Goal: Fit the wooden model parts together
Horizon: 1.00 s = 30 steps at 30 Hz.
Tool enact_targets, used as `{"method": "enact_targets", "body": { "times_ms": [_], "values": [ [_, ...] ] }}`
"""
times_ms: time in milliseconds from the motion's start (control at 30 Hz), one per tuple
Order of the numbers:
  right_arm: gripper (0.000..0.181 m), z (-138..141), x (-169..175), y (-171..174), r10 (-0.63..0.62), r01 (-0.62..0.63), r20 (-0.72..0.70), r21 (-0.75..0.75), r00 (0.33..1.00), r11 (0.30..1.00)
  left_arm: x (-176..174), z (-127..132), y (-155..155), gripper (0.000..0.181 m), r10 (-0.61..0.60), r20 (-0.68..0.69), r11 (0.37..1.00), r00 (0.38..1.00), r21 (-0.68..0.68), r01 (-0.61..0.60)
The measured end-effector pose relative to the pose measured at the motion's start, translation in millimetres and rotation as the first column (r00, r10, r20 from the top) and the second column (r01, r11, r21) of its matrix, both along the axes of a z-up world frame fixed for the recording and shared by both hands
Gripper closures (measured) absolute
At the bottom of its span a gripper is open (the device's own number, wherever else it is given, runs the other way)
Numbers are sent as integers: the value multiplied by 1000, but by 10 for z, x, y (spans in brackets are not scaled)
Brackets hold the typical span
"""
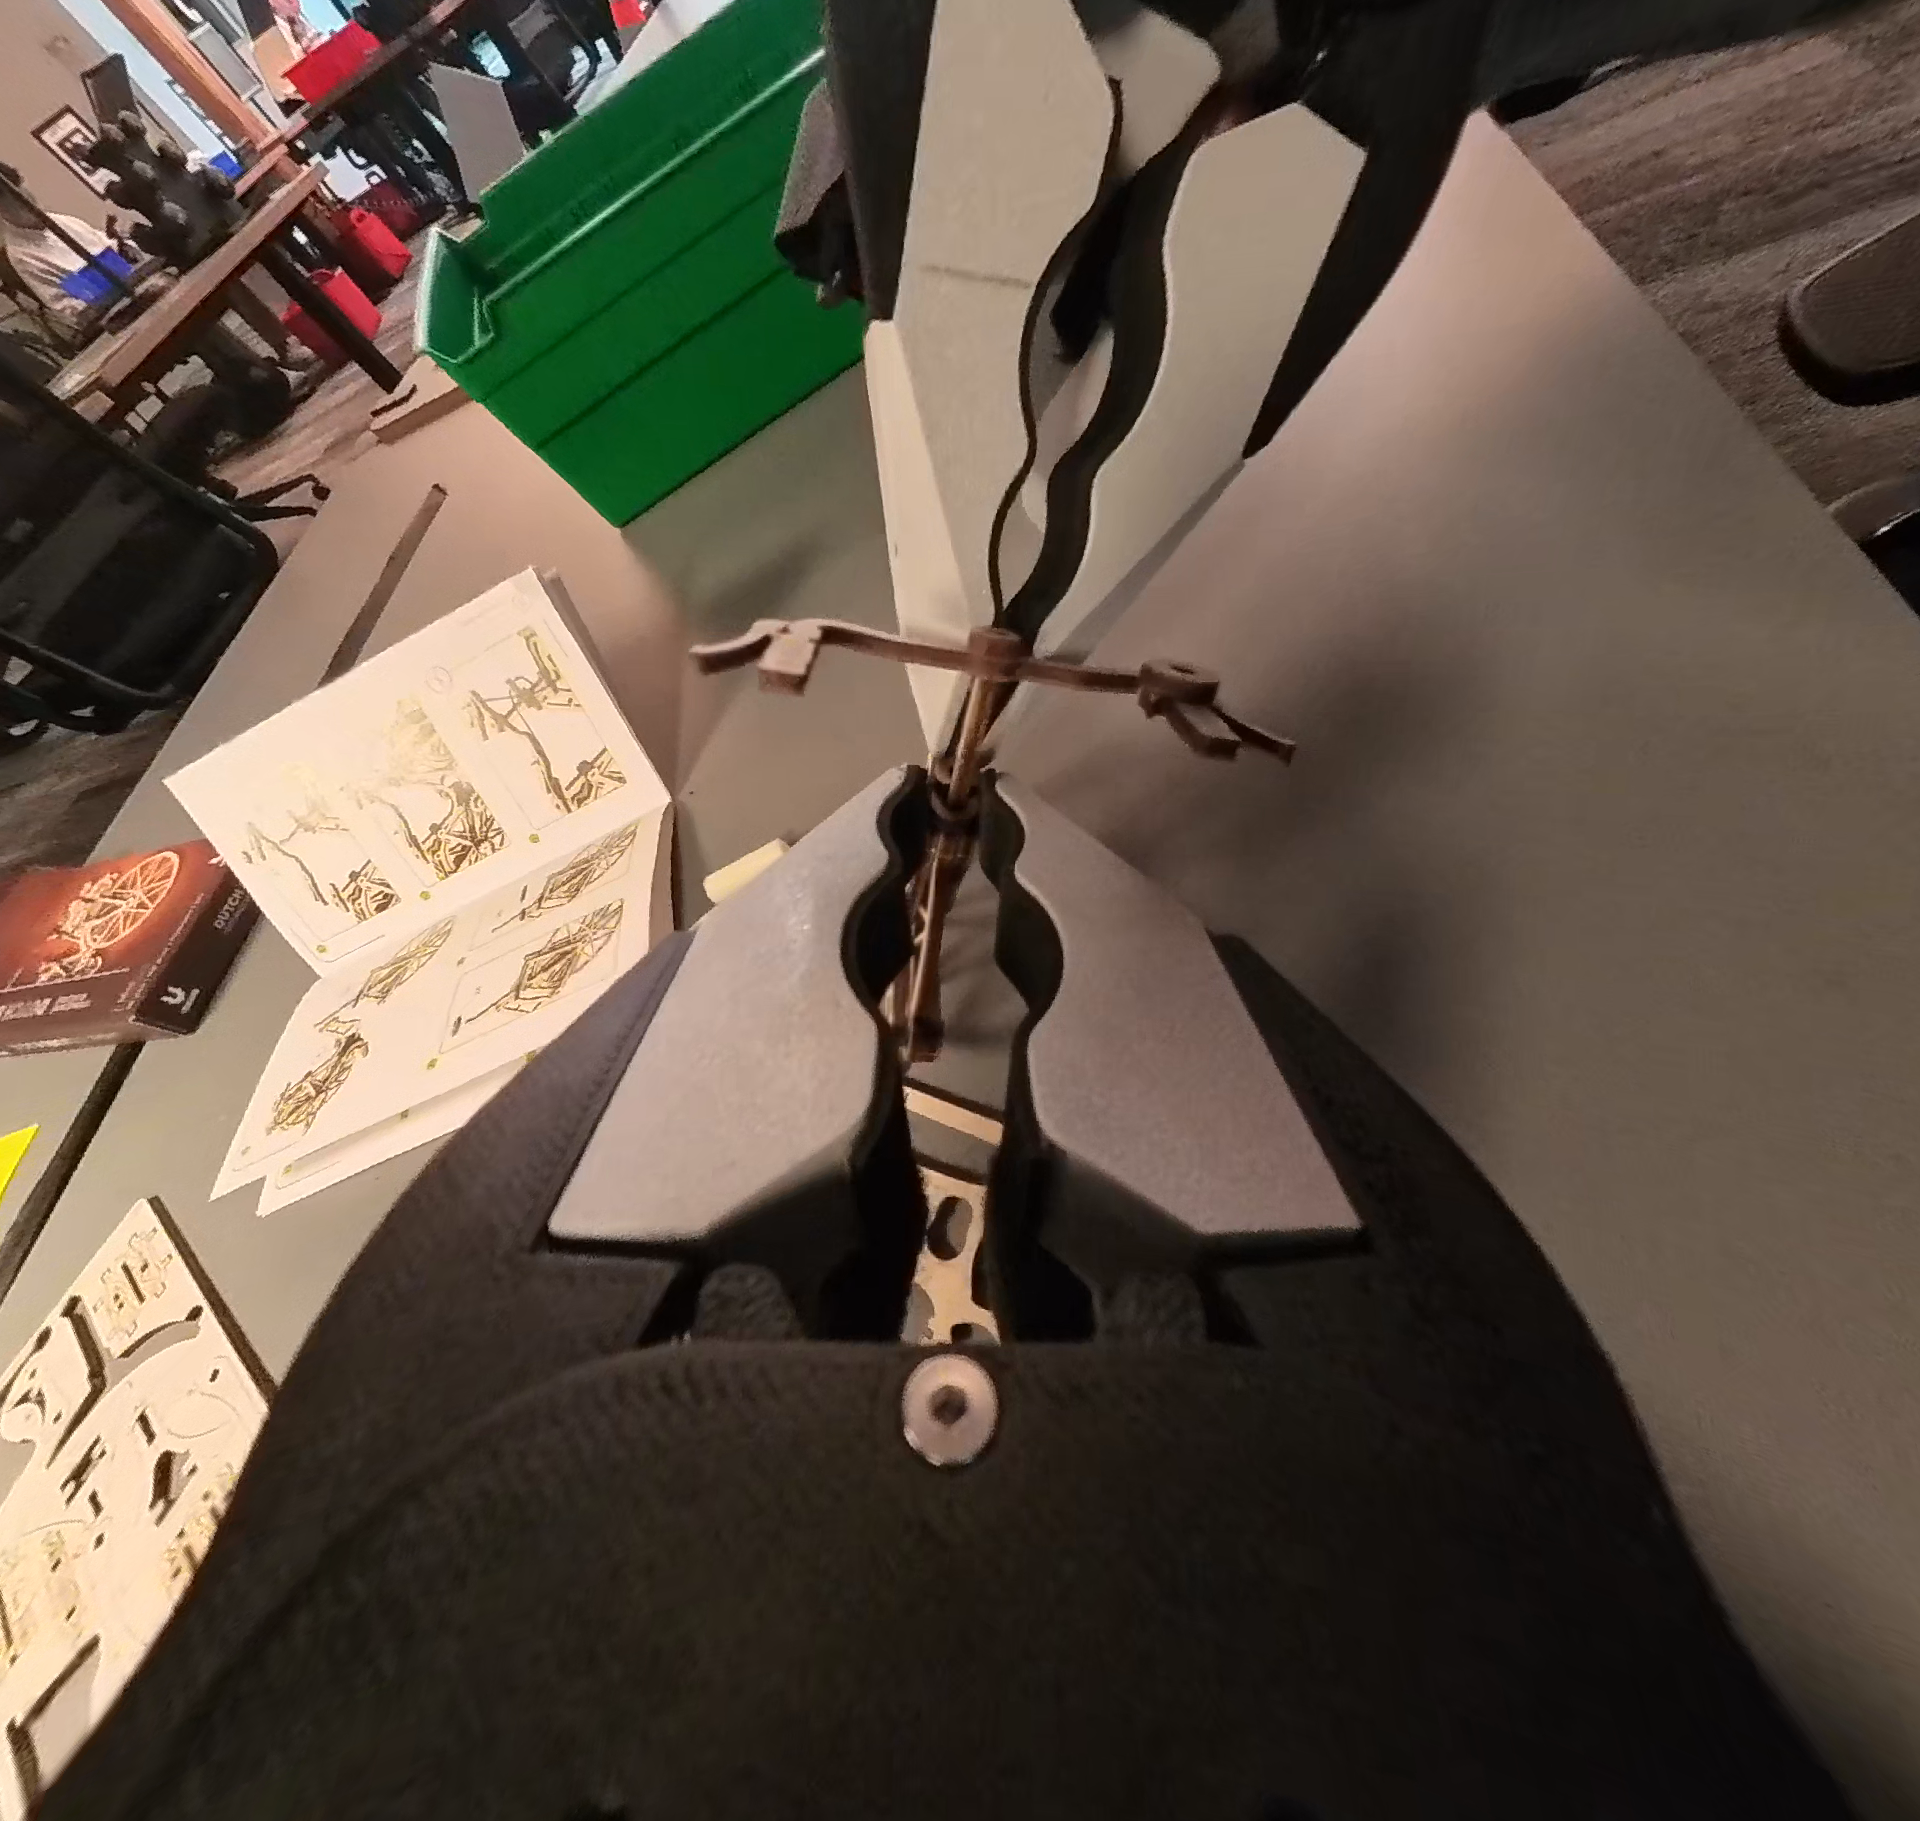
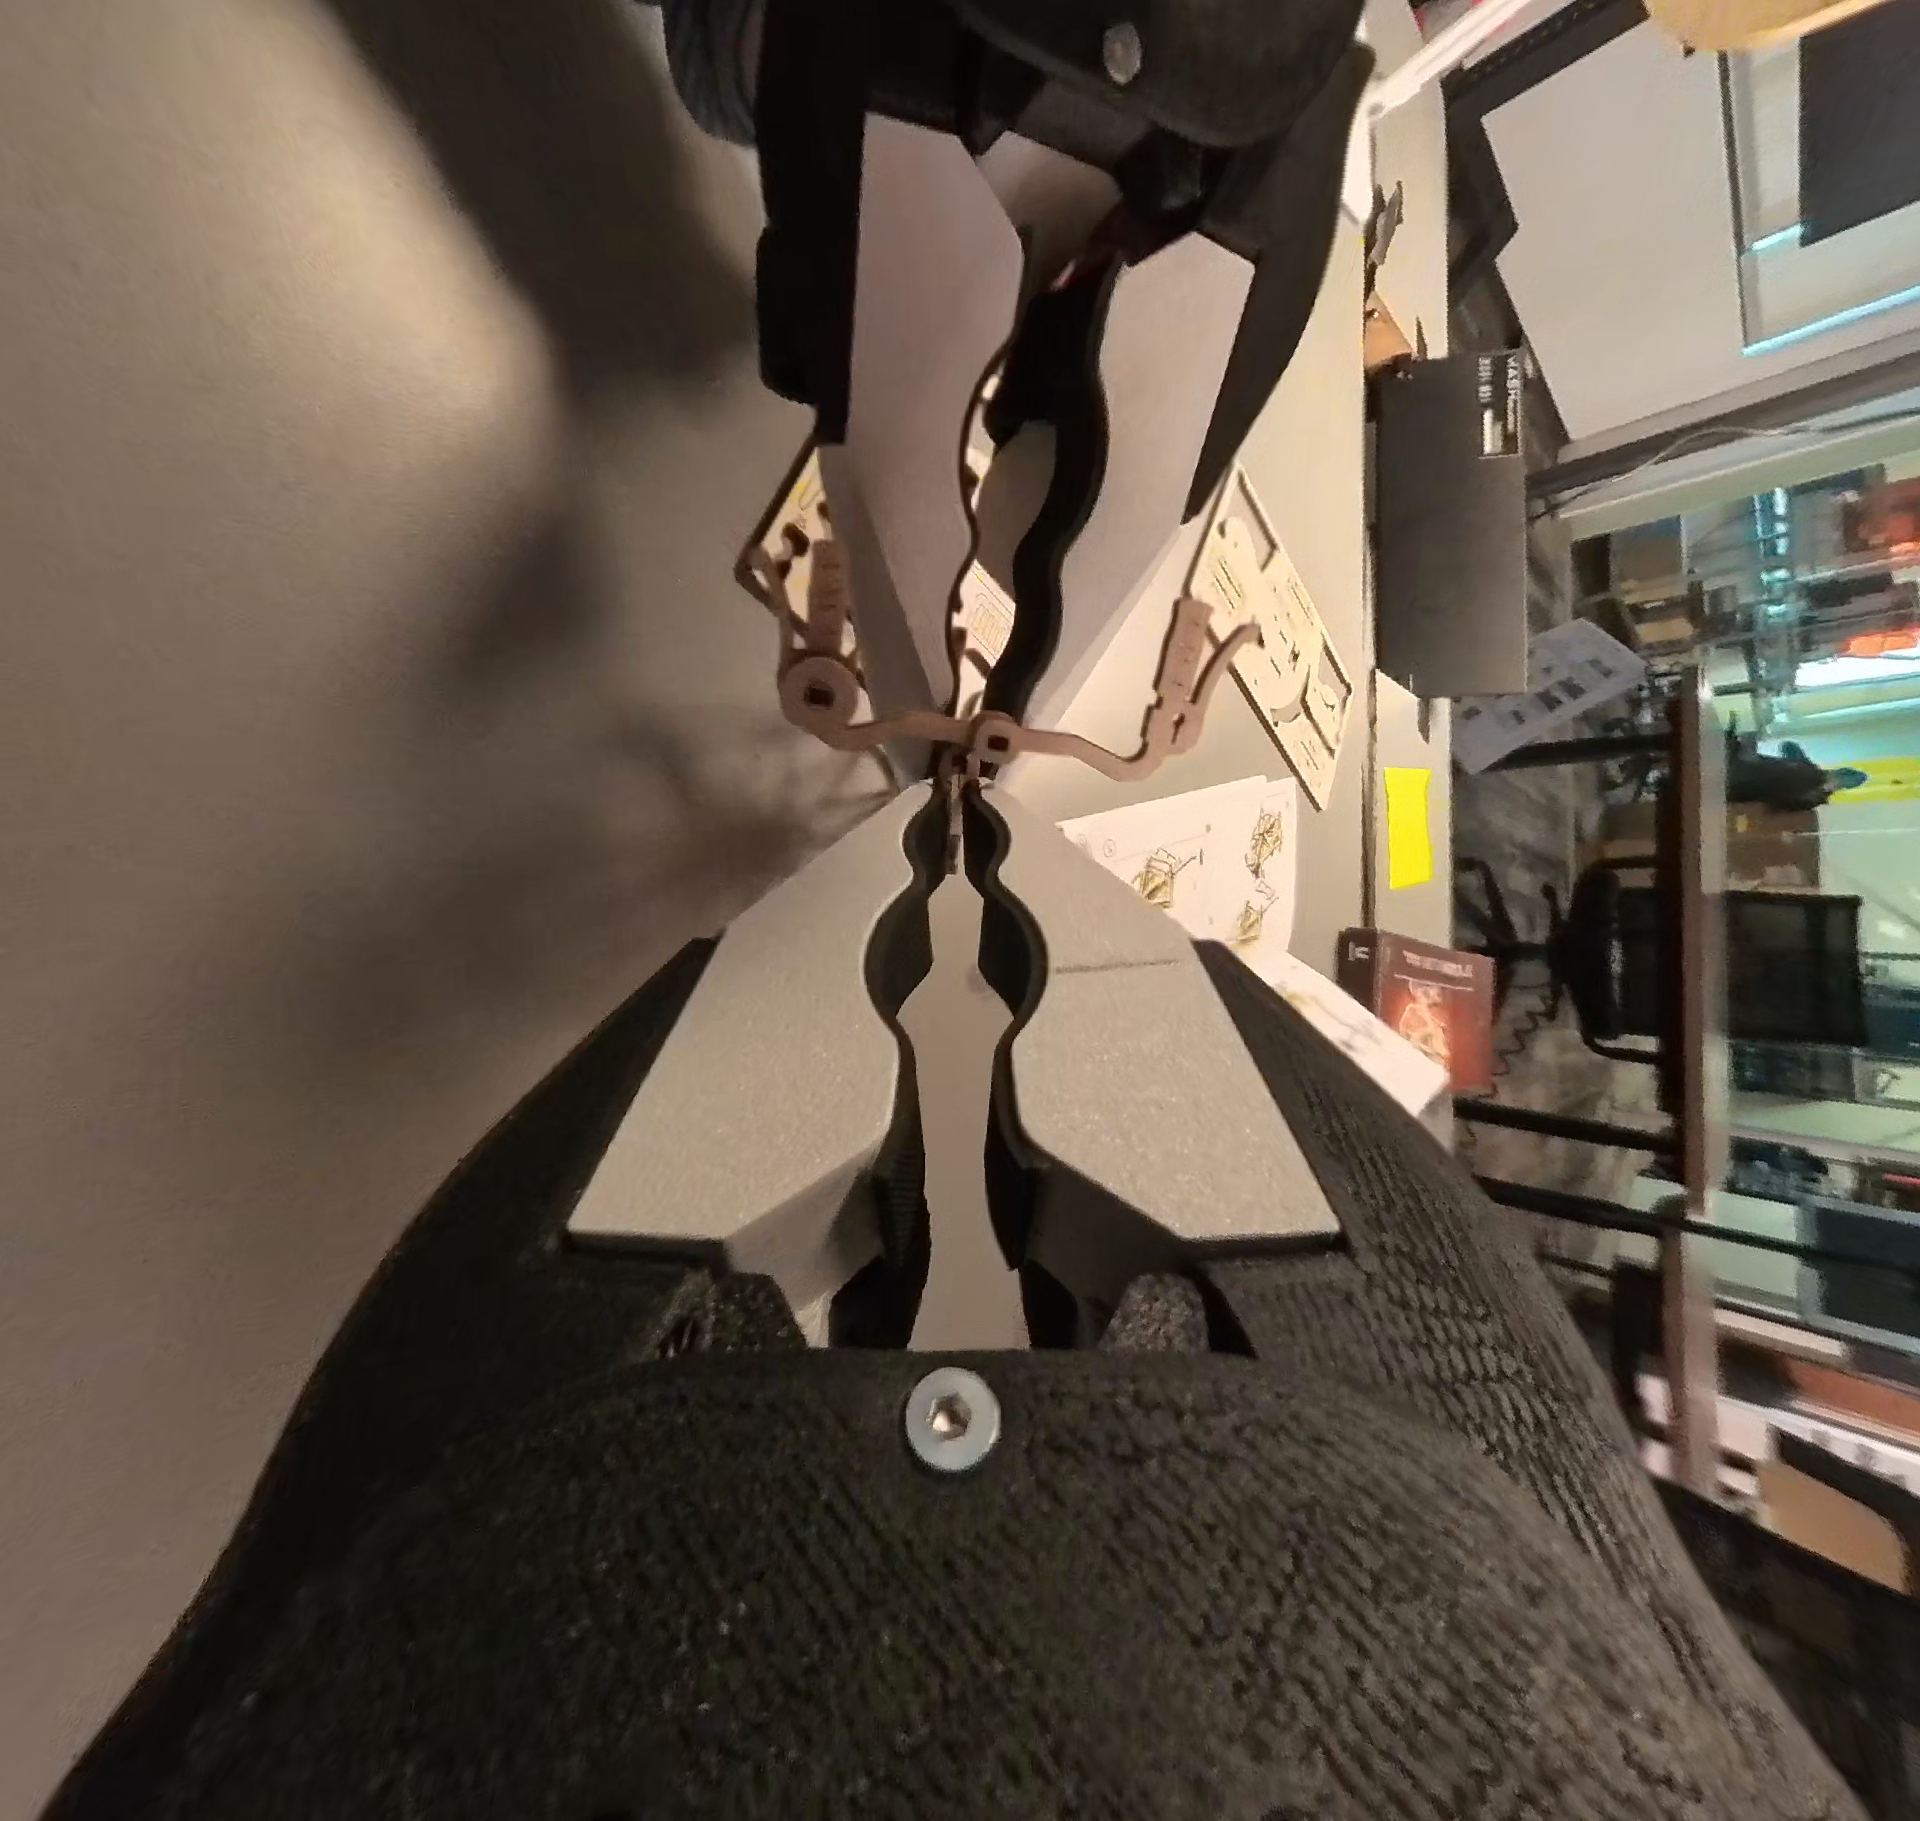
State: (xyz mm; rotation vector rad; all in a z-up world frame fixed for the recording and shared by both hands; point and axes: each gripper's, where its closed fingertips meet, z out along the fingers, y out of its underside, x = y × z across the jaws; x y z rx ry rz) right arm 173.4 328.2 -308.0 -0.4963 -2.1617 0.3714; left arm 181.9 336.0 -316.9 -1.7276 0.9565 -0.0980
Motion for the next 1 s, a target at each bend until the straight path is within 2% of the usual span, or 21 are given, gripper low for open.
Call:
{"method": "enact_targets", "body": {
  "times_ms": [133,200,367,533,733,867,1000],
  "values": [
    [181,-11,3,3,27,-27,-1,161,1000,987,0,-11,13,173,15,-24,1000,1000,-2,-15],
    [181,-13,4,3,31,-32,4,171,1000,985,0,-17,17,174,22,-42,1000,999,2,-22],
    [181,45,-3,-99,44,-44,13,-11,999,999,47,-29,10,173,4,-45,1000,999,2,-4],
    [181,14,-3,-55,39,-36,42,-66,998,997,36,-68,54,173,33,-93,999,995,24,-31],
    [181,142,21,81,-5,6,8,-205,1000,979,-23,-10,46,173,26,3,999,1000,19,-26],
    [169,186,54,224,-75,73,6,-348,997,935,-80,22,59,173,36,49,999,998,31,-37],
    [138,154,38,222,-94,84,-4,-419,996,904,-116,209,42,173,20,192,998,981,61,-32]
  ]
}}
